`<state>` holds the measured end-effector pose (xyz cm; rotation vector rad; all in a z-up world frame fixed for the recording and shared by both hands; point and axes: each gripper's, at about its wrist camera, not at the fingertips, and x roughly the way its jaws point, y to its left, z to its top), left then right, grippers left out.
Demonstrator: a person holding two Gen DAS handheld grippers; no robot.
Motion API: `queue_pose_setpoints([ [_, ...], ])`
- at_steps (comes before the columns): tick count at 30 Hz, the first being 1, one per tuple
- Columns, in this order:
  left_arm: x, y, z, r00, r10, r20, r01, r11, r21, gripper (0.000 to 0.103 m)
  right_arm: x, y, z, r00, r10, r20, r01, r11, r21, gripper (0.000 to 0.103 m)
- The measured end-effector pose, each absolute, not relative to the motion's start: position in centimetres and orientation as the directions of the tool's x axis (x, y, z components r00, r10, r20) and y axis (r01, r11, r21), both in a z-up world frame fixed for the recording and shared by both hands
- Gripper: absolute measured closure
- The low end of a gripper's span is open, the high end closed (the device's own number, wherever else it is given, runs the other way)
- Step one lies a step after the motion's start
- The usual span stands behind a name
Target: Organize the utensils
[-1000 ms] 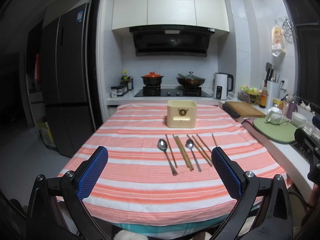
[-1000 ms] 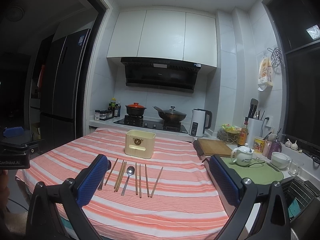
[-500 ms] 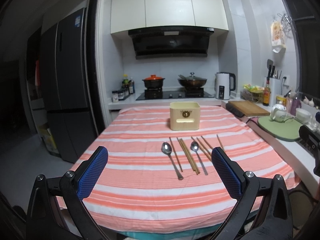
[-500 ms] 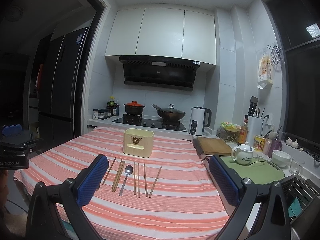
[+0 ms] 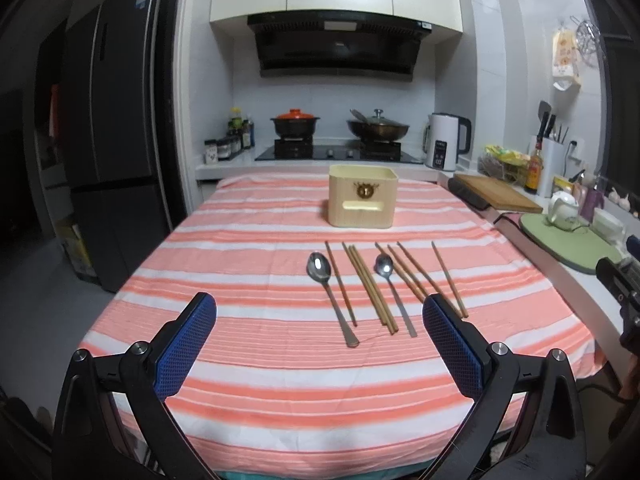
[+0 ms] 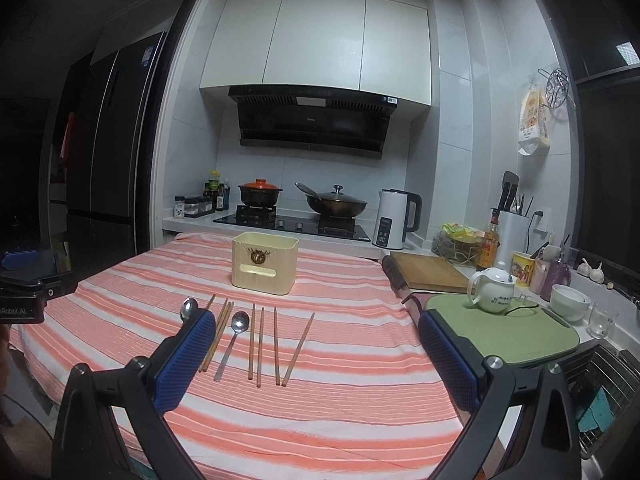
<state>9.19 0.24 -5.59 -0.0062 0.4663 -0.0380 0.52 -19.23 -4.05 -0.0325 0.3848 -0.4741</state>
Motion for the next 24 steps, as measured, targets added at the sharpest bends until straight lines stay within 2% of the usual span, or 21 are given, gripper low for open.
queue_pose_setpoints([
  [6, 13.0, 0.5, -8.2, 0.839, -0.050, -0.542, 0.038, 0.999, -0.032, 0.000, 2.8, -21.0, -7.0, 0.790, -0.446, -0.421, 0.434, 0.892, -0.130, 0.000],
  [24, 22.0, -2.4, -16.0, 0.717, -0.024, -0.697, 0.079, 0.996, 0.046, 0.000, 9.6, -25.5, -14.1, 0.704, -0.332, -0.628, 0.365, 0.928, -0.081, 0.000],
])
